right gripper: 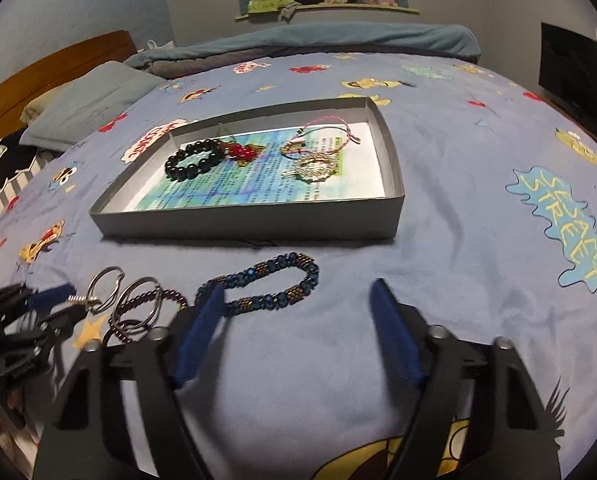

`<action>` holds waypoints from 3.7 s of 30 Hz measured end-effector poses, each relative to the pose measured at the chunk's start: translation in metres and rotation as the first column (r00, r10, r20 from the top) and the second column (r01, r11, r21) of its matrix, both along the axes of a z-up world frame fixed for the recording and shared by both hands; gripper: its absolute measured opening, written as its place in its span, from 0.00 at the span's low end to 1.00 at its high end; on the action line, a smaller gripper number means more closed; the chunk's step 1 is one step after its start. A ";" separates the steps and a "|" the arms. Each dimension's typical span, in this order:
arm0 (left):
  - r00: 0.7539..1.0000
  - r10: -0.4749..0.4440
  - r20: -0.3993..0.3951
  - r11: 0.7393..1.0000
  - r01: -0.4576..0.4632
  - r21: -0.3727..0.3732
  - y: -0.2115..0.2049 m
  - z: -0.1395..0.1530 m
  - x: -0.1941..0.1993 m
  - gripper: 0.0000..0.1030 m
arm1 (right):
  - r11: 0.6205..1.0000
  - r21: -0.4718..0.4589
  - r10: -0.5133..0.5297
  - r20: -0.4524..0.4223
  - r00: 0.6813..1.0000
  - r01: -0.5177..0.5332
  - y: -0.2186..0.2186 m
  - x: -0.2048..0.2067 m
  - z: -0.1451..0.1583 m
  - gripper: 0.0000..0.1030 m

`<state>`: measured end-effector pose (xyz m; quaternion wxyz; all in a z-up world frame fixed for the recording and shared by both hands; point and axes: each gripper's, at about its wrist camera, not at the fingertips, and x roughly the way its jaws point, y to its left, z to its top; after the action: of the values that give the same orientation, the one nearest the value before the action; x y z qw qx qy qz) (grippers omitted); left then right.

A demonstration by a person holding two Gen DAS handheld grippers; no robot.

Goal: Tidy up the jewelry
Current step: 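Grasp the pearl hair clip with the left tool while the right tool grasps the blue beaded bracelet, then lift and carry both held pieces over the grey box with both tools, then open the right tool dropping the blue bracelet while the left tool releases the hair clip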

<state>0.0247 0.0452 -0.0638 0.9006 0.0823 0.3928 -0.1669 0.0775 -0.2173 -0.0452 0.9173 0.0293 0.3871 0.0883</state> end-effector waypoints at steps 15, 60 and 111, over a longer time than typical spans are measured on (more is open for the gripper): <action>0.997 -0.083 0.001 0.996 0.083 0.034 -0.006 0.004 -0.019 0.10 | 0.997 0.083 0.010 -0.071 0.997 -0.004 -0.004 0.010 -0.007 0.08; 0.998 -0.037 0.048 0.999 0.037 -0.012 -0.087 0.063 0.110 0.10 | 0.998 0.059 -0.009 0.221 0.975 -0.004 -0.004 0.060 0.080 0.07; 1.000 -0.022 -0.020 1.000 0.022 -0.021 -0.105 0.020 0.145 0.19 | 0.999 -0.036 0.002 0.051 0.999 0.000 0.002 0.079 0.014 0.16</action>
<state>0.1698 -0.0598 -0.0439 0.8955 0.0758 0.3992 -0.1816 0.1569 -0.2149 -0.0310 0.9273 0.0104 0.3650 0.0825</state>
